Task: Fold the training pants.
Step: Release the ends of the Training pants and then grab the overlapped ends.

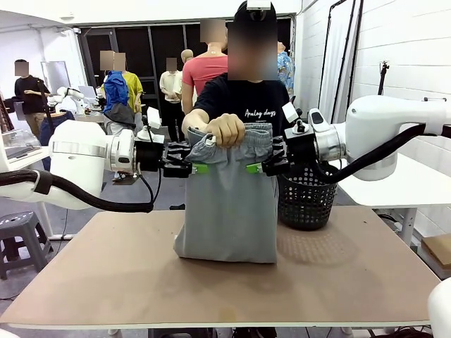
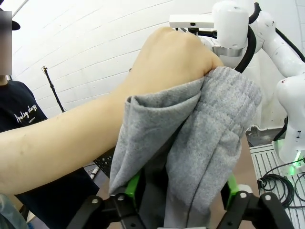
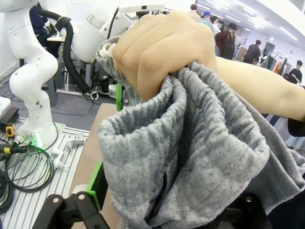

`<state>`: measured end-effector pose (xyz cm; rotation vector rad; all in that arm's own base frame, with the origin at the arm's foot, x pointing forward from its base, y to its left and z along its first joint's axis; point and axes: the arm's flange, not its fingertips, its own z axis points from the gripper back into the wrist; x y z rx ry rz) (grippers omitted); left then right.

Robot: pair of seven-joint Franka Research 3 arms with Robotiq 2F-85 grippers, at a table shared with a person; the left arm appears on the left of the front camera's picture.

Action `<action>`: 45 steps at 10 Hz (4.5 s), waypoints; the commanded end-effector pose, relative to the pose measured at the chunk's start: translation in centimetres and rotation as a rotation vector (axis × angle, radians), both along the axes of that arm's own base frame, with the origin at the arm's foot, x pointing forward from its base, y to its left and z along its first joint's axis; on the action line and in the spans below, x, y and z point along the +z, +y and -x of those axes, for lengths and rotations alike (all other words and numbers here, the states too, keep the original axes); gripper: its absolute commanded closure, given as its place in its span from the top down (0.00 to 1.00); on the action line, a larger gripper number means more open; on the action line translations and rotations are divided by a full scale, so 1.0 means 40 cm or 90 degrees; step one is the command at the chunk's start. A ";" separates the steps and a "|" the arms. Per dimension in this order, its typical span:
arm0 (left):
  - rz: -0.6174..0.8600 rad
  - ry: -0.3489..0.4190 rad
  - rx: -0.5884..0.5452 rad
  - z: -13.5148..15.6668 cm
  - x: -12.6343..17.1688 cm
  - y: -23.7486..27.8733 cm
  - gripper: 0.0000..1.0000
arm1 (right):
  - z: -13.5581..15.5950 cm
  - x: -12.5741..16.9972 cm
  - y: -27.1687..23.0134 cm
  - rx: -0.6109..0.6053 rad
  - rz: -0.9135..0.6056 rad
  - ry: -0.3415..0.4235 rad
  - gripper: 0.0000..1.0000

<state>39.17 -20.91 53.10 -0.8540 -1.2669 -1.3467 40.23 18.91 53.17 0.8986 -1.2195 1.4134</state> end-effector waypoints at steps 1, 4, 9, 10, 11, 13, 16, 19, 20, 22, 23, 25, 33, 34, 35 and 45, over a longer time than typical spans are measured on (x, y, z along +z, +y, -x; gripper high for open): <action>0.022 0.012 0.005 -0.006 -0.005 0.008 1.00 | -0.001 -0.002 0.003 -0.013 -0.007 0.007 1.00; 0.026 0.016 0.008 -0.008 -0.010 0.011 1.00 | -0.003 -0.008 0.004 -0.018 -0.023 0.020 1.00; 0.035 0.005 0.030 0.002 -0.011 0.037 1.00 | 0.013 -0.010 -0.017 -0.058 -0.019 0.029 1.00; 0.036 0.003 0.036 0.004 -0.011 0.044 1.00 | 0.020 -0.012 -0.024 -0.061 -0.020 0.033 1.00; 0.037 0.002 0.041 0.003 -0.009 0.049 1.00 | 0.026 -0.013 -0.030 -0.068 -0.017 0.032 1.00; 0.033 0.001 0.051 0.005 -0.013 0.060 1.00 | 0.036 -0.008 -0.044 -0.081 -0.023 0.027 1.00; 0.030 0.003 0.059 0.004 -0.018 0.067 1.00 | 0.053 -0.003 -0.079 -0.110 -0.036 0.022 1.00; 0.030 0.001 0.071 0.005 -0.017 0.072 1.00 | 0.060 -0.010 -0.093 -0.128 -0.044 0.023 1.00; 0.030 0.001 0.072 0.006 -0.017 0.068 1.00 | 0.064 -0.010 -0.099 -0.136 -0.047 0.023 1.00; 0.025 -0.001 0.077 0.006 -0.017 0.060 1.00 | 0.067 -0.012 -0.105 -0.155 -0.048 0.021 1.00; 0.023 0.000 0.076 0.005 -0.020 0.060 1.00 | 0.066 -0.012 -0.106 -0.172 -0.042 0.018 1.00; 0.024 0.004 0.072 0.002 -0.024 0.054 1.00 | 0.067 -0.011 -0.113 -0.185 -0.040 0.021 1.00; 0.027 0.016 0.022 -0.036 -0.023 0.024 1.00 | 0.054 -0.033 -0.078 -0.052 -0.015 0.112 1.00; 0.022 0.020 0.016 -0.038 -0.024 0.017 1.00 | 0.049 -0.037 -0.069 -0.061 -0.010 0.106 1.00; 0.030 0.024 0.005 -0.036 -0.023 0.006 1.00 | 0.047 -0.038 -0.059 -0.060 -0.014 0.103 1.00; 0.102 0.086 -0.100 -0.015 -0.036 -0.053 1.00 | -0.007 -0.031 0.071 -0.029 -0.036 0.079 1.00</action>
